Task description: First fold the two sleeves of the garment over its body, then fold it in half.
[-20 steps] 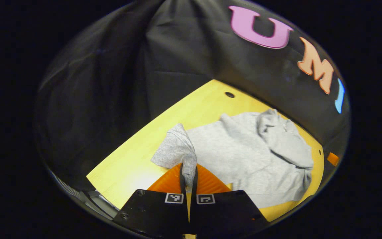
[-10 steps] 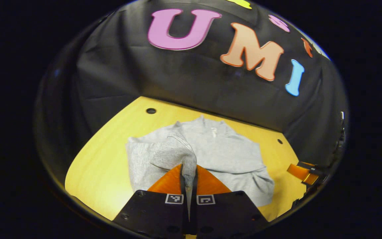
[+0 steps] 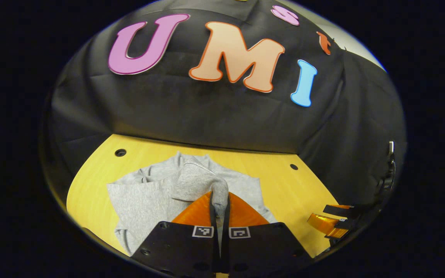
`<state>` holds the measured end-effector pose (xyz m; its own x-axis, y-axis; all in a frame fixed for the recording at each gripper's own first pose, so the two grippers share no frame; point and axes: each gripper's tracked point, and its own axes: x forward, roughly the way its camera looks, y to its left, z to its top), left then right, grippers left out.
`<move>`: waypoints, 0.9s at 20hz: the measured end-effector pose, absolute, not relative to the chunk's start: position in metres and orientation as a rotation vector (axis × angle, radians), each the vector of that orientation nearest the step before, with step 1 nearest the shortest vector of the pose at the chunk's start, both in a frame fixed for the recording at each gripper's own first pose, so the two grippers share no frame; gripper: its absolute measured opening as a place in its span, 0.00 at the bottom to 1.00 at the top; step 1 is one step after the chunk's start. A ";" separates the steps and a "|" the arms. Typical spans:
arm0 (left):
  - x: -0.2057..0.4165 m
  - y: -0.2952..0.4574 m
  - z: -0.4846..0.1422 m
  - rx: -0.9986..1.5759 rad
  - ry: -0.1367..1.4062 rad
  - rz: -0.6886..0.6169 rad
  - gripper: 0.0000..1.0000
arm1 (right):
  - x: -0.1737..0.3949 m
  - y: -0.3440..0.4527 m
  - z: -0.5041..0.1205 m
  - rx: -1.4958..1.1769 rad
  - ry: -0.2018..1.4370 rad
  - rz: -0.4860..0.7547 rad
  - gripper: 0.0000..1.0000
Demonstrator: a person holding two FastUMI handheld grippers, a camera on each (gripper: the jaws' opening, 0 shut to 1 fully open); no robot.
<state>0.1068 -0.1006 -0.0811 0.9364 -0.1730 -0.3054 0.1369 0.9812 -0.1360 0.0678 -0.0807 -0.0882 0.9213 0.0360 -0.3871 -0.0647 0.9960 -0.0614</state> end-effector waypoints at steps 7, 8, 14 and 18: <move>0.154 -0.186 -0.085 -0.057 0.303 -0.274 0.00 | 0.073 -0.098 -0.092 -0.071 0.410 0.040 0.96; 0.162 -0.193 -0.089 -0.038 0.306 -0.281 0.00 | 0.072 -0.102 -0.094 -0.069 0.413 0.037 0.96; 0.205 -0.225 -0.134 -0.037 0.356 -0.314 0.00 | 0.073 -0.116 -0.103 -0.048 0.434 0.019 0.99; 0.228 -0.223 -0.164 -0.051 0.405 -0.303 0.02 | 0.070 -0.125 -0.106 -0.039 0.442 0.006 0.96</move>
